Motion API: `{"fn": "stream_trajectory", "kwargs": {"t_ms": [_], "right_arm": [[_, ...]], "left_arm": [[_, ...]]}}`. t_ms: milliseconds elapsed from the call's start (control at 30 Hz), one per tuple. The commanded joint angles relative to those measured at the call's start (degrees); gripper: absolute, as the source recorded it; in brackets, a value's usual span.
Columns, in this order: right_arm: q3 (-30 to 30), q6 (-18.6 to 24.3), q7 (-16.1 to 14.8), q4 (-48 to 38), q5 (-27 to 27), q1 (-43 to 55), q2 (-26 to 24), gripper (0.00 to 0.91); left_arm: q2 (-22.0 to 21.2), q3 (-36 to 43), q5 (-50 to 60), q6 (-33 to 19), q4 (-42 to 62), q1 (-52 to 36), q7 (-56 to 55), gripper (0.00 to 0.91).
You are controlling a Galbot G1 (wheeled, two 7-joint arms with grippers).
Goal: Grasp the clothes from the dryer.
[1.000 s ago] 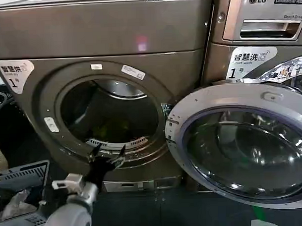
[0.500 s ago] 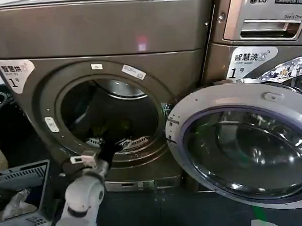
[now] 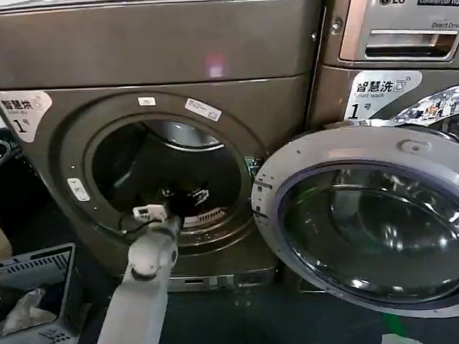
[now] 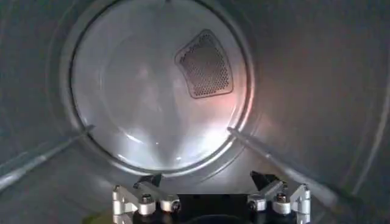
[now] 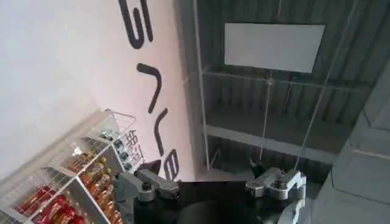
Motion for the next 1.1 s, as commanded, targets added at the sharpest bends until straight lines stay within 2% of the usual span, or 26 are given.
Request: {"fn": "stream_trajectory", "kwargs": {"t_ms": [33,133,233,400,667,1100], "right_arm": [[0.27,-0.65,-0.44,0.56,1.27,0.01,-0.38,0.907],[0.67,-3.24,0.88,1.91,2.74,-0.22,-0.59,0.907],[0.82,-3.37,2.48,2.6,4.42,-0.27,-0.86,0.907],[1.1,-1.82,-0.29,2.16,4.17,-0.17,-0.99,0.907],[0.34,-1.45,-0.93,2.43,4.42,0.96,-1.03,0.907],[-0.1,-0.24,-2.09,2.15,4.61,1.91,-1.17,0.907]], "left_arm": [[-0.82,1.04,1.79,-2.76,17.49,-12.19,-0.71,0.907],[-1.02,1.1,1.77,-3.16,20.21,-14.69,-0.65,0.907],[-1.36,1.05,1.83,-3.68,24.09,-16.93,-0.67,0.907],[-1.79,1.35,1.82,-4.85,31.15,-22.2,-0.64,0.907],[-3.72,2.1,3.08,-6.7,42.68,-30.12,-0.38,0.907],[-5.32,0.69,5.31,-8.05,56.64,-36.38,1.81,0.907]]}}
